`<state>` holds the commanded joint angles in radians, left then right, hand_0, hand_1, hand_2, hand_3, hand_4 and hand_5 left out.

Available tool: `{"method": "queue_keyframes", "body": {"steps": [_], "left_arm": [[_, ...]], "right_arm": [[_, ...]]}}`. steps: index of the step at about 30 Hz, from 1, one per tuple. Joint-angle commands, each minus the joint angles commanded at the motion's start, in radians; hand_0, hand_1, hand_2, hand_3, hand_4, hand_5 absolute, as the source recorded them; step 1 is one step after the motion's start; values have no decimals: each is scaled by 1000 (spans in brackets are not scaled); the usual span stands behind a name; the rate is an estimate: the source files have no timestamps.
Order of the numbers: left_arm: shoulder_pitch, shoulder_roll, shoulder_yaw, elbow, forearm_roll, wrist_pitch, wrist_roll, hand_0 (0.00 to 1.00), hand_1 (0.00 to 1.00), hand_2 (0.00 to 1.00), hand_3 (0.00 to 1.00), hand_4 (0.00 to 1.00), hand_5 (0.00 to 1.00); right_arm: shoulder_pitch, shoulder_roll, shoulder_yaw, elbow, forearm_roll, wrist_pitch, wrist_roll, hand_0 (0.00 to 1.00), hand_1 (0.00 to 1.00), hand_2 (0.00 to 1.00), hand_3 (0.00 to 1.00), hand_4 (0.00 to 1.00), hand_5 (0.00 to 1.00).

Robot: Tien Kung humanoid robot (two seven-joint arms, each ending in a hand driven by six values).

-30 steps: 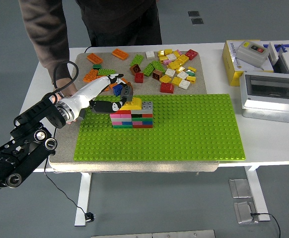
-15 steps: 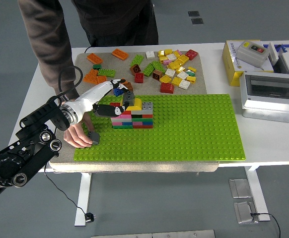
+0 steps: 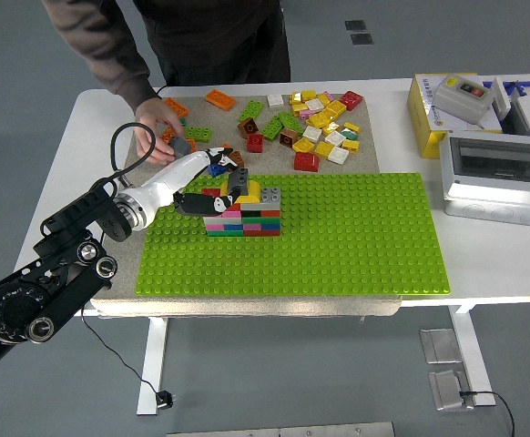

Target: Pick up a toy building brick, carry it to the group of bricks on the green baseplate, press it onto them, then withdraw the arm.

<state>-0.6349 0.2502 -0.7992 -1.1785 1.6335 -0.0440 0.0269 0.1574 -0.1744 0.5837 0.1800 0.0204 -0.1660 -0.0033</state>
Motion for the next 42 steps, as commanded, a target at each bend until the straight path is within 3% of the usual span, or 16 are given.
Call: {"method": "queue_keyframes", "body": {"steps": [42], "left_arm": [[-27,-3,25,31,-10,-21,7,998,998,998,574,593,292]], "right_arm": [[-2,-2,-42,0,43,5,20,763,699,737,721,546,872]]}}
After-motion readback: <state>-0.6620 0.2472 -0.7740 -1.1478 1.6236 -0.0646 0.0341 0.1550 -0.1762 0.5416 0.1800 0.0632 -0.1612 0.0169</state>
